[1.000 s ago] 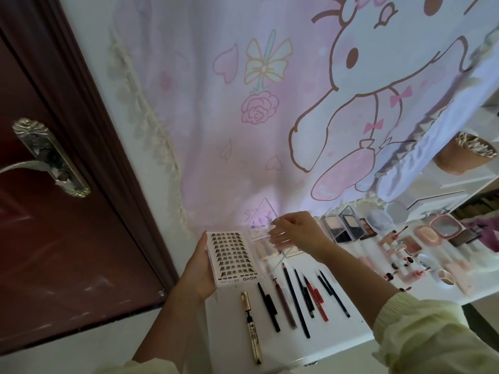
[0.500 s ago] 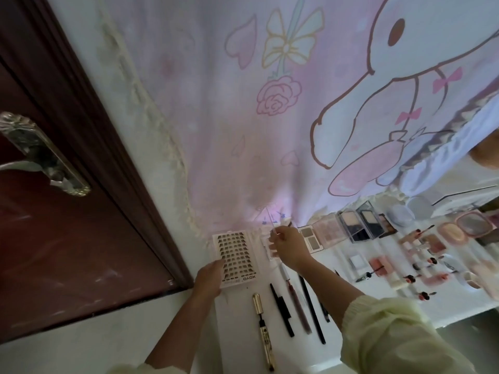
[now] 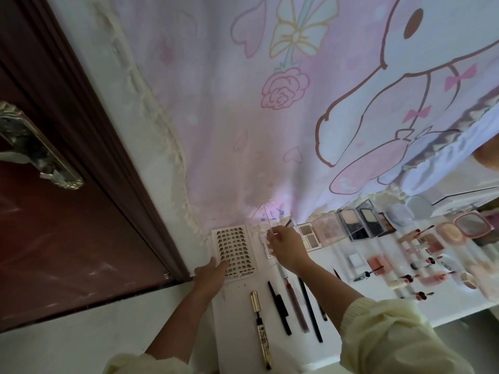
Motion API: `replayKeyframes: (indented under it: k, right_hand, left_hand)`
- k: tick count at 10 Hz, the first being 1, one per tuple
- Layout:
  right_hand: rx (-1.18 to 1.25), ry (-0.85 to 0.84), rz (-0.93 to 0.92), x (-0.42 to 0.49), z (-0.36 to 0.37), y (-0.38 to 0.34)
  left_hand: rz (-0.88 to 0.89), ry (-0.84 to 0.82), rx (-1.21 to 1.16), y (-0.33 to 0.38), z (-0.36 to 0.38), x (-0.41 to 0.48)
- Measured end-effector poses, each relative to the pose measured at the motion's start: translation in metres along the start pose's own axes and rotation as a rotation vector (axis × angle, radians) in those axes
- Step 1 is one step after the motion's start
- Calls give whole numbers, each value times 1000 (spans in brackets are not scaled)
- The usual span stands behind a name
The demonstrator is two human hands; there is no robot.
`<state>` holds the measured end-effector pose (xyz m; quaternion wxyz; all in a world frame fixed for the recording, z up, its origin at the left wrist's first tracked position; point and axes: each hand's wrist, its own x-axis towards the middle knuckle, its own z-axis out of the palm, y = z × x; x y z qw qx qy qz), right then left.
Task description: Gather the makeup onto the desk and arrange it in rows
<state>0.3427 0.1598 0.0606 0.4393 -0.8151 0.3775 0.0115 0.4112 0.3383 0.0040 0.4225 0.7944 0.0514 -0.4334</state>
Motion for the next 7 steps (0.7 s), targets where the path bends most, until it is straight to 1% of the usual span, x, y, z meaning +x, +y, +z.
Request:
replayKeyframes:
  k: [1,2,3,5,7]
  right_hand:
    - [-16,-5,-3,-4,-3,-2]
    - [-46,-33,0,-9,-8,-5]
    - [-64,-72,12,-15,-13,-9]
    - [-83,-39,-6,-21,-17,-6]
    - [-42,-5,-18,-33,-24,4]
  left_hand:
    - [20,-4,178,-3,4,2]
    - [60,12,199,-7,4,4]
    - [84,40,162,-8,3,2]
    - [123,161,46,-11,6,-7]
    - [161,357,-20,-28,13,-25]
